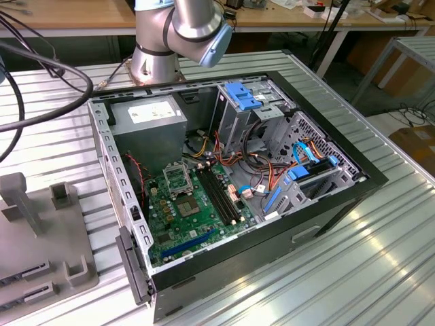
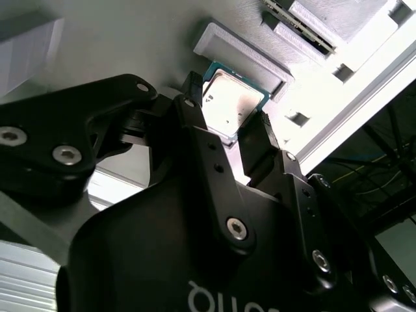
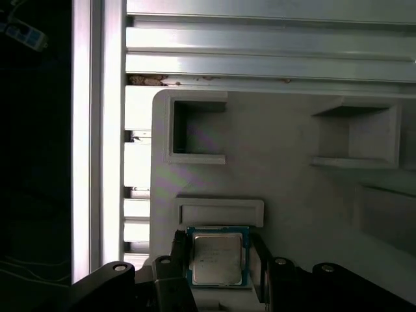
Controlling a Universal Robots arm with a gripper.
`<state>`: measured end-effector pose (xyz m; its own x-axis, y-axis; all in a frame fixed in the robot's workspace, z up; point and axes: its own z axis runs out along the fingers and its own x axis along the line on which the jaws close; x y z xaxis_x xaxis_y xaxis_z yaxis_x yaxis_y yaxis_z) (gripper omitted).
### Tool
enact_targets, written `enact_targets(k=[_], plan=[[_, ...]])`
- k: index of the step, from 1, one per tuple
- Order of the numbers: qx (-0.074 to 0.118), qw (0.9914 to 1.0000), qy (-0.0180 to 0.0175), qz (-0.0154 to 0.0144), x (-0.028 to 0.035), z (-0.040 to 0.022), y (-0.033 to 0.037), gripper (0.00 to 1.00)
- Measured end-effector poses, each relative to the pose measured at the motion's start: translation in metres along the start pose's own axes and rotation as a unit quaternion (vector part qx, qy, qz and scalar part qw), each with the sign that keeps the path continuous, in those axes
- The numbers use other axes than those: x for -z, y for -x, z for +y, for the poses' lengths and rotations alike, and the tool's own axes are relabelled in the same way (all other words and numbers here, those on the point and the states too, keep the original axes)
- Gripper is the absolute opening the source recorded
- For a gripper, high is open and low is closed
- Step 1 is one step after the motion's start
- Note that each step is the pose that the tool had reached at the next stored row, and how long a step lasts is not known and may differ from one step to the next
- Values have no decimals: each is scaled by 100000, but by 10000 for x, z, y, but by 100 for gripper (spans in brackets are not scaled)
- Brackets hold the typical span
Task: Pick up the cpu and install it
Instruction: 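Pick up the cpu and move it towards the insertion slot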
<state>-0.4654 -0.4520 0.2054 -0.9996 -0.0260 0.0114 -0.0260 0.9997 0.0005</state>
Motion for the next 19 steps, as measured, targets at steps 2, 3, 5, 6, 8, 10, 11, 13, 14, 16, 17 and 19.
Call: enact_targets(k=[2, 3, 5, 6, 8, 10, 11, 13, 14, 16, 17, 19], plan=[[2, 100000, 5, 8, 21, 0, 0, 47], [1, 100000, 3, 18, 31, 0, 0, 47], [2, 100000, 2, 31, 51, 0, -1, 47], [-1, 100000, 3, 41, 64, 0, -1, 47], [1, 100000, 3, 74, 88, 0, -1, 47], [3, 100000, 9, 62, 87, 0, 0, 47], [-1, 100000, 11, 65, 88, 0, -1, 47], [0, 100000, 5, 74, 89, 0, -1, 47], [0, 100000, 1, 76, 90, 0, -1, 47], [0, 100000, 4, 75, 90, 0, -1, 47], [0, 100000, 7, 75, 90, 0, -1, 47], [0, 100000, -4, 86, 96, 0, -1, 47]])
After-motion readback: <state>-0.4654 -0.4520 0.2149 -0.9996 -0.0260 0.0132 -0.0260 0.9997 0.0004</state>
